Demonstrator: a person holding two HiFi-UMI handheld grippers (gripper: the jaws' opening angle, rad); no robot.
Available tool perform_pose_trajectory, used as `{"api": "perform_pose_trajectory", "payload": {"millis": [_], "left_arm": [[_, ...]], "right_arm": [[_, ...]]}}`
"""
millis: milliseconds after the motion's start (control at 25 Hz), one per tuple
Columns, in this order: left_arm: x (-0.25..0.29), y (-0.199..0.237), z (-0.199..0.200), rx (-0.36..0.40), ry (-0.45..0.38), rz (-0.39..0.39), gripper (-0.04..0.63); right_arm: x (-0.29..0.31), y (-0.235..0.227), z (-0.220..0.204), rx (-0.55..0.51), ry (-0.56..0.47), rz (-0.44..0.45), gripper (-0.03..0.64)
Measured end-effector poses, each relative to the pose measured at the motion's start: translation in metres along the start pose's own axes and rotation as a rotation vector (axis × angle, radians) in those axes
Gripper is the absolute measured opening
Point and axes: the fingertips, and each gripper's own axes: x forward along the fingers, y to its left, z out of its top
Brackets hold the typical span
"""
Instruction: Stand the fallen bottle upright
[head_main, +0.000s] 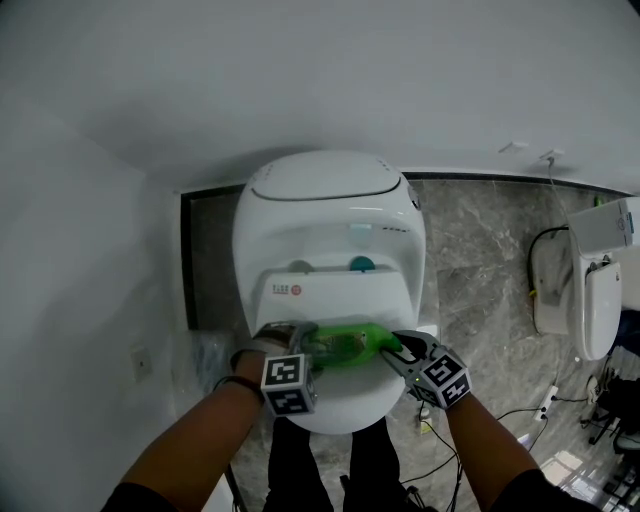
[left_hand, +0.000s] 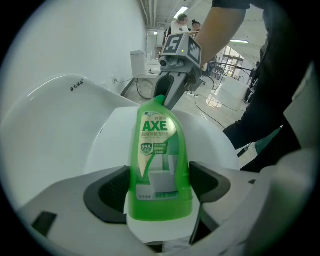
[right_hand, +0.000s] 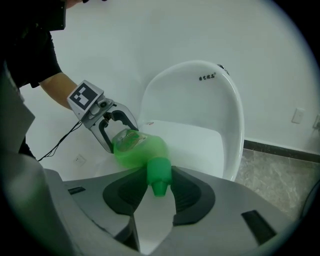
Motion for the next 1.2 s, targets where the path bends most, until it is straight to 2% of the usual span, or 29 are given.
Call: {"api": "perform_pose_trajectory", "payload": {"millis": [200, 720, 920, 1200], "left_arm": [[-0.009, 0.004, 0.002, -0.039, -0.017, -0.013, 0.408], [-0.019, 0.019, 0.034, -0.097, -0.123, 0.055, 0.405], [-0.024, 0.022, 0.04, -0.102, -0.141, 0.082, 0.405], [-0.025, 0.025, 0.044, -0.113, -0.145, 0.098, 0.403]], "right_arm": [[-0.017, 0.009, 0.035, -0.04, -0.061, -0.016, 0.161], [-0.067, 0.017, 0.086, -0.145, -0.145, -0.071, 0.161], [-0.078, 0.038, 0.12, -0.181, -0.258, -0.047, 0.161], [-0.083, 0.056, 0.141, -0.202, -0.323, -0.031, 0.167]]}}
